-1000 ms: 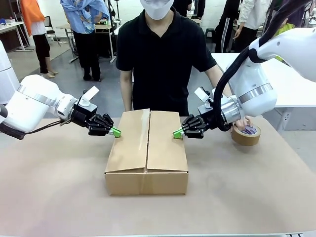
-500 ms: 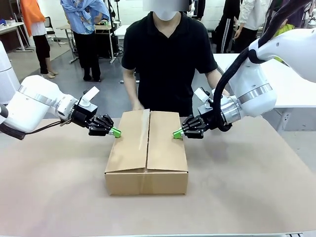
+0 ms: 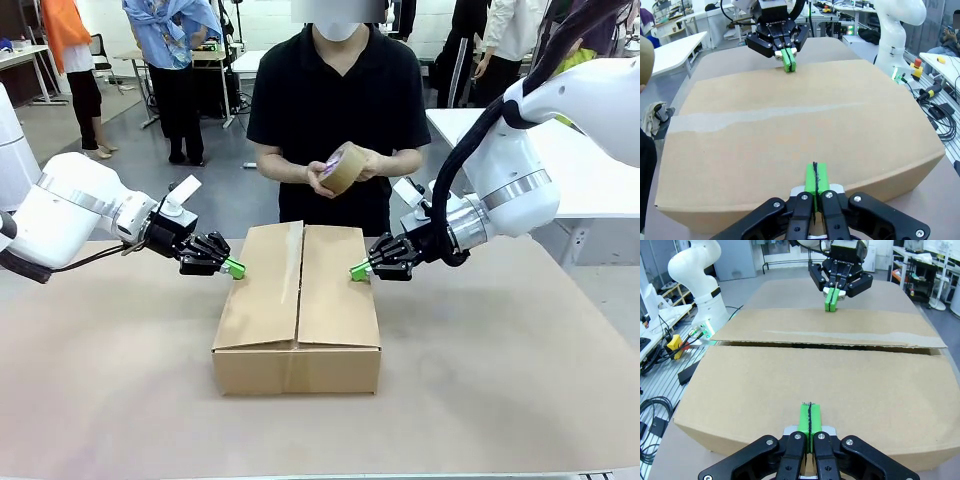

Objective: Wrap the clocks to prevent damage.
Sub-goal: After the human seals the box with tape, release both hands from the side flaps of the Package Box.

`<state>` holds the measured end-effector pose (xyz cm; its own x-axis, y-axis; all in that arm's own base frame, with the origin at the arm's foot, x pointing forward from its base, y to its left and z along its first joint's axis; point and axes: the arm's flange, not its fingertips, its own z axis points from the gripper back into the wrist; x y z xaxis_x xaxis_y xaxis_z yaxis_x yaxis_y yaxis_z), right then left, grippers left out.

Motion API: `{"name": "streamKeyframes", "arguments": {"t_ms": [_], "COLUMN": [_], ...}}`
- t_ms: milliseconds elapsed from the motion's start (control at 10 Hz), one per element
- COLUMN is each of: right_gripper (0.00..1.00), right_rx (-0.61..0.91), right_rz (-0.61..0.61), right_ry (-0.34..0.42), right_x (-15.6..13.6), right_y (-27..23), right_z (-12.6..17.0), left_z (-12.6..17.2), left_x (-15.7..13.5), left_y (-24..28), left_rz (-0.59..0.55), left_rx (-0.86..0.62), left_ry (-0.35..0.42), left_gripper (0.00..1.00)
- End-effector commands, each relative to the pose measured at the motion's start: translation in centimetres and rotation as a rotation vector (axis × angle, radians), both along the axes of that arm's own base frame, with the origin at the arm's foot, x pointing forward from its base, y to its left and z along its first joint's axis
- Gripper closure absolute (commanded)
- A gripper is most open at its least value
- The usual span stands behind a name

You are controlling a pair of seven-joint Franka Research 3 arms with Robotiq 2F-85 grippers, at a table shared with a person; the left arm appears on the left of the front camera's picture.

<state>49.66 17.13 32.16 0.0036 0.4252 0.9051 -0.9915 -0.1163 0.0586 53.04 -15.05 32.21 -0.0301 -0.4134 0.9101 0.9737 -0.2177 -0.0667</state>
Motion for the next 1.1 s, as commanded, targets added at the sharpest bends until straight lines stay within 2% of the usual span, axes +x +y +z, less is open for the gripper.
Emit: {"name": "streamKeyframes", "arguments": {"t_ms": [0,1000], "right_gripper": [0.99,0.99], "right_rx": [-0.008,-0.008], "right_rz": [-0.003,-0.003], "right_ry": [0.003,0.003], "right_x": [-0.05,-0.05], "right_y": [0.13,0.13], "right_z": [-0.41,-0.41], "left_z": [-0.25,-0.25], "left_x": [-0.04,-0.04], "left_y": [0.02,0.02], "left_rz": [0.008,0.008], "left_rx": [0.005,0.005], "left_ry": [0.001,0.001], "left_gripper": [1.00,1.00]}}
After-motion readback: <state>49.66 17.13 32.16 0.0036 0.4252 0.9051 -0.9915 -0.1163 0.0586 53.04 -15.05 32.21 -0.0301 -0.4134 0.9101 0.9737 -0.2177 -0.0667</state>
